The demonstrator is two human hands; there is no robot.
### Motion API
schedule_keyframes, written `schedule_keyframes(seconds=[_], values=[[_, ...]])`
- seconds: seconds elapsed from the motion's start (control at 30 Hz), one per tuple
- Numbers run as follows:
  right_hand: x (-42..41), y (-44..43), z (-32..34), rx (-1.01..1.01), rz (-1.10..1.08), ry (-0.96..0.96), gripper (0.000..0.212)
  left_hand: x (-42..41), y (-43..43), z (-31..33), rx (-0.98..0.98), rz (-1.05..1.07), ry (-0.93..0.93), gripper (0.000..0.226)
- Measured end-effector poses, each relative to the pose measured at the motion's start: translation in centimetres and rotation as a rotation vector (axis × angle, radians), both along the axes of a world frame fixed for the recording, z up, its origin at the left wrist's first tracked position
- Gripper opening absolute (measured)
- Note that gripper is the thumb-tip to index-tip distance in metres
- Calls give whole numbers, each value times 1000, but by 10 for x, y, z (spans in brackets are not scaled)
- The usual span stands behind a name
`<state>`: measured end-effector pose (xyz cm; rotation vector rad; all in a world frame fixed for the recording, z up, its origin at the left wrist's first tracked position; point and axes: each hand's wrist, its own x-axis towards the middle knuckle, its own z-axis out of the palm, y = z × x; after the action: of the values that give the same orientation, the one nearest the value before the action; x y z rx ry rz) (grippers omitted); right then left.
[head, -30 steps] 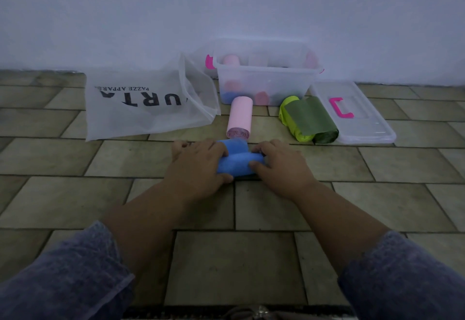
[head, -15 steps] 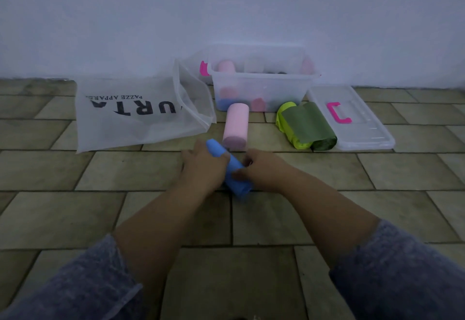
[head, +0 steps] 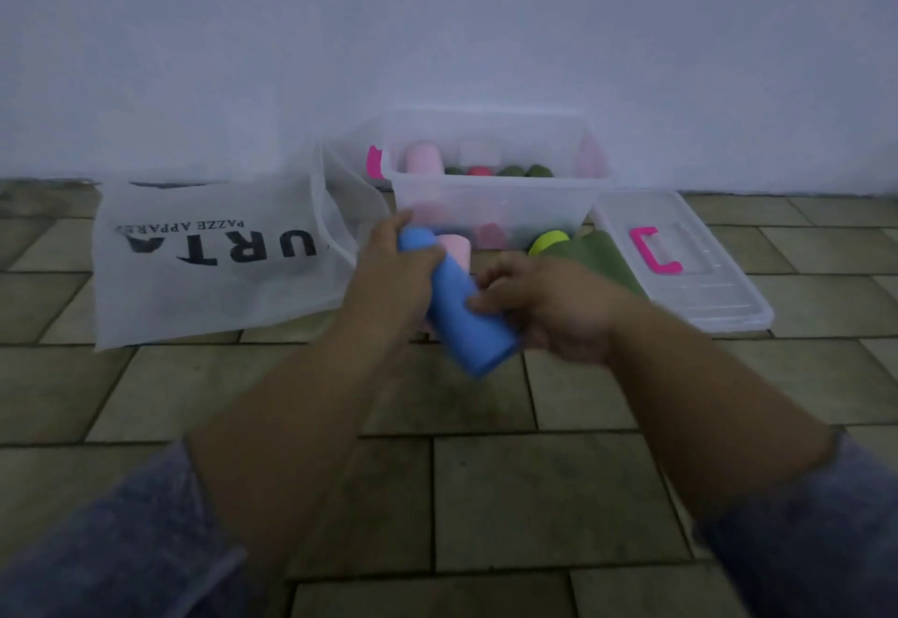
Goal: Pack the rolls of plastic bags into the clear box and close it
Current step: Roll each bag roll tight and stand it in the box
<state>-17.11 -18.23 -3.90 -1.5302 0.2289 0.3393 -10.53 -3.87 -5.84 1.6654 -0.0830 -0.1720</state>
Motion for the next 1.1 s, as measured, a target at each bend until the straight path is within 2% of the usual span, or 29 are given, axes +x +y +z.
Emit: schedule_keyframes(seconds=[0.03,0.13,0.23,0.33,0.43,0.53,0.6,0.7,0.77,0.83,0.93,1.0,1.03,1.1], values=[[12,-11,12,29,-28,-17,10,16,-2,10,96,-22,-83,48],[54,-41,44,-50,-173,-72,8,66,-10,34,450,-13,-302,61],[102,-57,62,-166,-385,-162,14,101,-20,38,794,-79,-291,75],[146,-56,57,-408,-465,-144,28,116,-28,31,972,-163,-220,78],[174,-44,43,-727,-370,-70,32,122,-28,21,1005,-177,-221,77],[186,-28,40,-1143,-51,-43,36,123,-26,15,1020,-163,-249,77],[195,-28,38,-1268,111,22,40,124,-26,13,1016,-148,-258,77],[200,-34,32,-1341,175,105,53,124,-27,11,1028,-146,-253,77],[202,-38,27,-1327,142,104,57,123,-26,13,1033,-147,-243,76],[198,-38,25,-1316,58,9,50,121,-26,14,1038,-149,-245,76],[178,-27,24,-1257,-263,-334,23,120,-25,21,1043,-183,-221,76],[148,-9,19,-1163,-499,-591,14,119,-20,25,990,-208,-215,75],[133,-1,11,-1154,-546,-652,10,116,-17,26,947,-197,-224,74],[102,14,-9,-1161,-515,-574,6,107,-9,31,774,-92,-264,68]])
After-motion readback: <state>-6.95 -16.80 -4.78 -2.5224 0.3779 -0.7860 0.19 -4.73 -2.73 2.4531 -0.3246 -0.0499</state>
